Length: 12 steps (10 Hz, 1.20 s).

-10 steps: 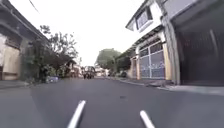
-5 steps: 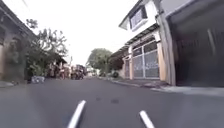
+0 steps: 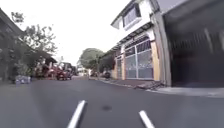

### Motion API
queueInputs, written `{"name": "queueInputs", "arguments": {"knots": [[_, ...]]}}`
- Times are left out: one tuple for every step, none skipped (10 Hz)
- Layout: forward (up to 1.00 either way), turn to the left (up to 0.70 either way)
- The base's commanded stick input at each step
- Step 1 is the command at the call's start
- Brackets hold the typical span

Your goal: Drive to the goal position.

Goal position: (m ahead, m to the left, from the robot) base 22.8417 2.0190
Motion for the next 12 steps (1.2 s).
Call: {"name": "queueInputs", "arguments": {"knots": [[0.85,-0.26],[0.85,-0.07],[0.85,0.0],[0.85,0.0],[0.85,0.0],[0.85,0.0],[0.85,0.0],[0.85,0.0],[0.85,0.0],[0.85,0.0],[0.85,0.0],[0.85,0.0]]}}
